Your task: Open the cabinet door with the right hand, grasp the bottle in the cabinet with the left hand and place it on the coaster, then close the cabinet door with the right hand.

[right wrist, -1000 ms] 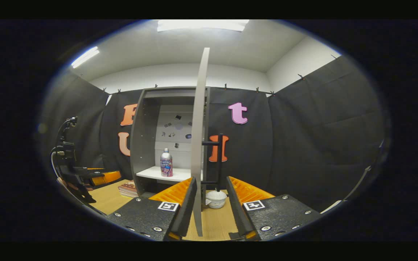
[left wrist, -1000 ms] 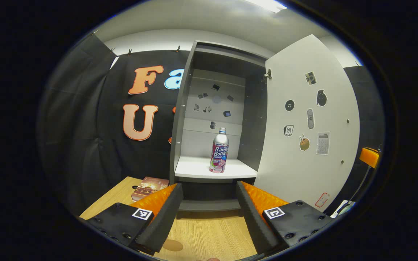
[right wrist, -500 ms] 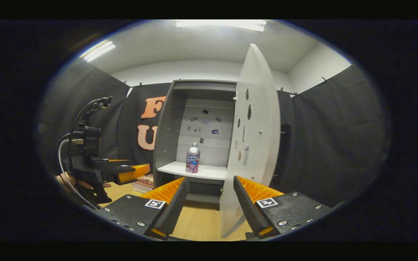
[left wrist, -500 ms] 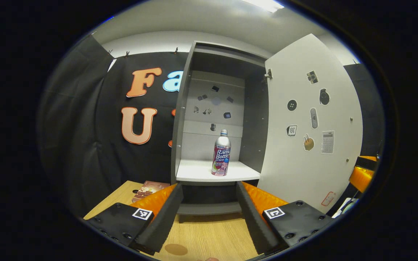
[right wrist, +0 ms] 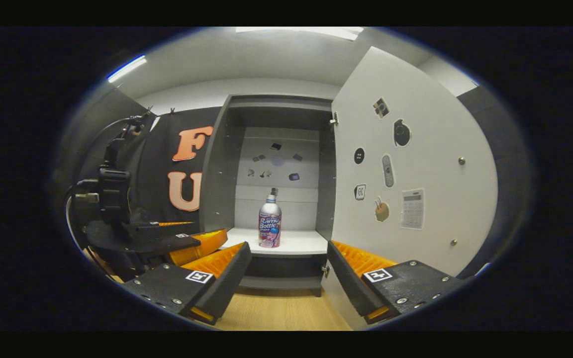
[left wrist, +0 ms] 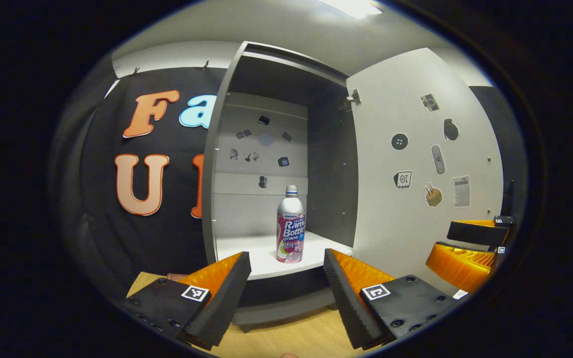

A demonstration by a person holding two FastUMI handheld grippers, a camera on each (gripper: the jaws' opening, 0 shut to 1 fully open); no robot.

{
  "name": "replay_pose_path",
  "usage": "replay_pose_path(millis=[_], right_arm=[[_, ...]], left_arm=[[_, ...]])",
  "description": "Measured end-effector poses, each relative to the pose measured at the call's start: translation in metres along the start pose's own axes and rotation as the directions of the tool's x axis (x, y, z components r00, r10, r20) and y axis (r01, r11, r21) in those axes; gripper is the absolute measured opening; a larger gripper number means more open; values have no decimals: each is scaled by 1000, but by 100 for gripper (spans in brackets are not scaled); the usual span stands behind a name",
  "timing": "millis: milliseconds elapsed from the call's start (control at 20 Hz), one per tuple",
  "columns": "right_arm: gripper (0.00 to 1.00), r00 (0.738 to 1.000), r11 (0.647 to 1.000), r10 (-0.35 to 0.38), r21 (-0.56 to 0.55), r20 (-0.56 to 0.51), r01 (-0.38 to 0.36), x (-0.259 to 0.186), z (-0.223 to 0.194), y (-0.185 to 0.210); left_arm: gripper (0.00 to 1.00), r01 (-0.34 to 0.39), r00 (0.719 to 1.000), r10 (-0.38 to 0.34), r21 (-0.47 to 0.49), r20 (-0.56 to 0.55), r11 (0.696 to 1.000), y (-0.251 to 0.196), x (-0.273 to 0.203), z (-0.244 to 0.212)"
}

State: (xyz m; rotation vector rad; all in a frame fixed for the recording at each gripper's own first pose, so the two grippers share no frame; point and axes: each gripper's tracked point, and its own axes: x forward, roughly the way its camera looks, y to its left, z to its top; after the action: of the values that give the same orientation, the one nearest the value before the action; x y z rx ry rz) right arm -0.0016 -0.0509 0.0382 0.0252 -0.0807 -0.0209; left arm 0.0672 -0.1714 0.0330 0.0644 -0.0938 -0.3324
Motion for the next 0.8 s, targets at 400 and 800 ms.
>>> replay_pose_path(millis=[400, 800], right_arm=[[95, 994, 996, -89, 3, -60, 90, 43, -19, -5], [95, 996, 998, -62, -8, -64, 61, 77, -25, -19]], left_arm=[[96, 83, 996, -83, 12, -14, 996, -7, 52, -20], [95, 38, 999, -39, -46, -4, 998, -6, 122, -20]])
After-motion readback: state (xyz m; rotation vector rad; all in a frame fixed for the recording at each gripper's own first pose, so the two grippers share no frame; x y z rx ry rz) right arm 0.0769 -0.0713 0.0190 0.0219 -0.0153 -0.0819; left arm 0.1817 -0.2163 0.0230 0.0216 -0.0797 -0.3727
